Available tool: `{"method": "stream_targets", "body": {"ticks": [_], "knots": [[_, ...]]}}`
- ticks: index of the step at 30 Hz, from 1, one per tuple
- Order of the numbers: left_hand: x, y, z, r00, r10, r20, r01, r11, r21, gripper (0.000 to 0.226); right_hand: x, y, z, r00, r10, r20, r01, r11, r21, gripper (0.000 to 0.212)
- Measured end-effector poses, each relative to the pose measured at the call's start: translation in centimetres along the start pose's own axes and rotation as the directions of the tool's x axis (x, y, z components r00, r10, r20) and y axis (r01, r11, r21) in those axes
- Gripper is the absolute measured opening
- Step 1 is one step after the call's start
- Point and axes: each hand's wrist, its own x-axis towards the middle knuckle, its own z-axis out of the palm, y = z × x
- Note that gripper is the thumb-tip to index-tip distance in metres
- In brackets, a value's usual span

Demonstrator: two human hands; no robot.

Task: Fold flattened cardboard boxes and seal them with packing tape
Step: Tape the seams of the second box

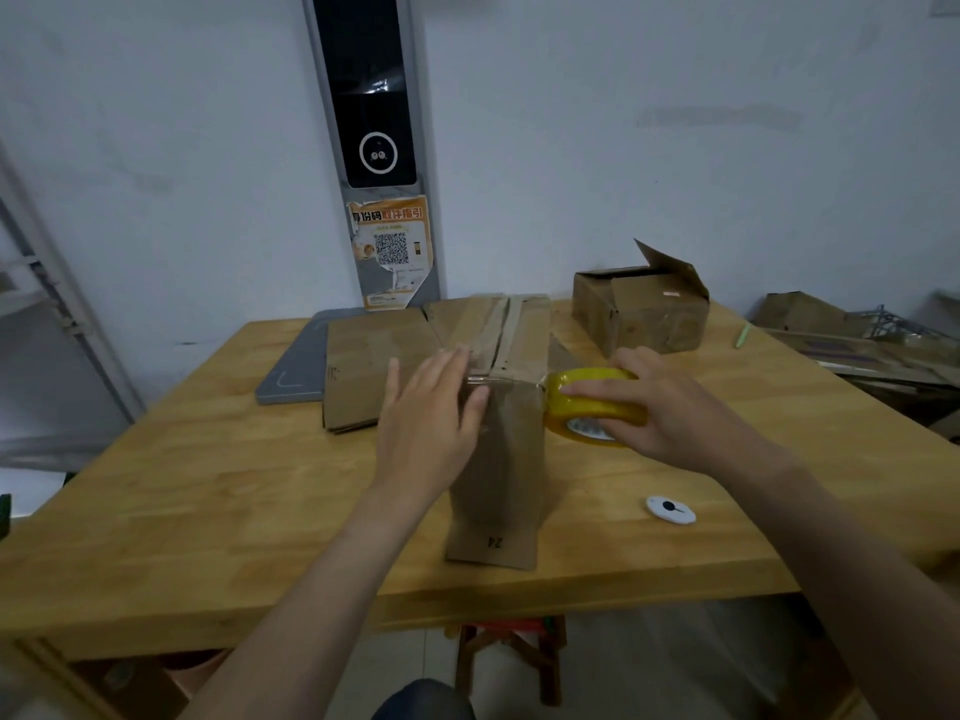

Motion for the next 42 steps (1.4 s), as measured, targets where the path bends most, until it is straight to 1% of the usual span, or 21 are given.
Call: {"method": "stream_targets", "body": {"ticks": [3,4,6,8,9,11,12,13,15,19,20,22,23,25,28,30,31,34,36,38,42], "knots": [[0.7,-0.4,-0.4,0.99,-0.104,0.093,0.127,0.949,-0.289,0.059,0.1,-0.3,-0.1,1.0,0.005,-0.015,-0.005,1.0,0.011,0.059],[0.9,-0.4,-0.4,0.987,-0.119,0.104,0.148,0.927,-0.346,0.059,0.1,-0.4,-0.1,1.0,0.005,-0.023,-0.004,1.0,0.017,0.058],[1.0,0.1,-0.7,0.978,-0.17,0.122,0.205,0.9,-0.385,0.062,0.2,-0.6,-0.1,1.0,0.008,-0.028,-0.007,1.0,0.019,0.056],[1.0,0.9,-0.7,0.948,-0.257,0.19,0.314,0.862,-0.399,0.071,0.2,-0.7,0.1,1.0,0.005,-0.029,-0.005,1.0,0.001,0.055],[1.0,1.3,-0.6,0.925,-0.305,0.224,0.375,0.824,-0.424,0.076,0.2,-0.7,0.1,1.0,0.006,-0.028,-0.006,1.0,-0.01,0.054],[1.1,1.8,-0.4,0.881,-0.396,0.259,0.472,0.69,-0.549,0.087,0.3,-0.8,-0.1,0.999,0.021,-0.026,-0.021,1.0,-0.015,0.053],[1.2,1.9,-0.3,0.858,-0.434,0.275,0.505,0.61,-0.611,0.09,0.3,-0.8,-0.1,0.999,0.028,-0.027,-0.028,1.0,-0.011,0.053],[1.2,1.8,-0.1,0.844,-0.452,0.288,0.521,0.567,-0.639,0.088,0.3,-0.9,-0.1,0.999,0.032,-0.029,-0.033,0.999,-0.006,0.052],[1.2,1.5,0.1,0.863,-0.428,0.269,0.497,0.623,-0.604,0.069,0.1,-1.1,-0.1,0.999,0.041,-0.033,-0.041,0.999,0.002,0.053],[0.9,1.1,0.1,0.938,-0.321,0.129,0.345,0.835,-0.428,0.05,0.2,-1.9,-0.5,0.999,0.042,-0.023,-0.042,0.999,0.009,0.051],[0.9,1.1,0.2,0.952,-0.282,0.12,0.306,0.888,-0.343,0.049,0.3,-2.0,-0.7,0.999,0.044,-0.014,-0.044,0.999,0.007,0.05],[0.8,1.3,0.3,0.975,-0.206,0.077,0.212,0.975,-0.073,0.055,0.3,-2.3,-0.9,0.999,0.053,0.001,-0.053,0.999,0.001,0.05],[0.7,1.5,0.2,0.988,-0.147,0.043,0.145,0.988,0.049,0.059,0.3,-2.4,-1.0,0.998,0.057,0.005,-0.057,0.998,0.001,0.05],[0.6,2.3,0.1,0.999,-0.019,0.036,0.013,0.988,0.157,0.069,0.3,-2.6,-1.0,0.998,0.056,0.002,-0.056,0.998,-0.004,0.05],[0.9,3.9,0.6,0.978,0.169,0.122,-0.185,0.974,0.134,0.08,0.6,-3.0,-0.9,0.999,0.039,-0.023,-0.039,0.999,-0.024,0.048],[1.1,4.6,1.2,0.95,0.276,0.147,-0.295,0.946,0.132,0.073,0.7,-2.7,-0.9,0.999,0.046,-0.005,-0.046,0.999,-0.016,0.048],[1.2,4.8,1.4,0.943,0.3,0.141,-0.318,0.94,0.124,0.069,0.6,-2.4,-1.0,0.998,0.063,0.014,-0.063,0.998,0.013,0.05],[1.5,4.8,1.5,0.96,0.263,0.097,-0.267,0.963,0.024,0.056,-0.2,-1.5,-1.8,0.988,0.137,0.068,-0.149,0.964,0.22,0.064],[1.5,4.8,1.4,0.972,0.224,0.078,-0.221,0.974,-0.042,0.05,-0.7,-1.4,-1.8,0.987,0.152,0.055,-0.161,0.927,0.339,0.067],[1.7,5.1,1.2,0.976,0.205,0.075,-0.2,0.977,-0.067,0.044,-0.8,-1.5,-1.3,0.991,0.128,0.044,-0.136,0.938,0.318,0.062],[2.5,5.4,1.2,0.986,0.15,0.078,-0.143,0.986,-0.089,0.035,-0.7,-1.4,-0.8,0.993,0.117,0.007,-0.116,0.975,0.19,0.061]]}}
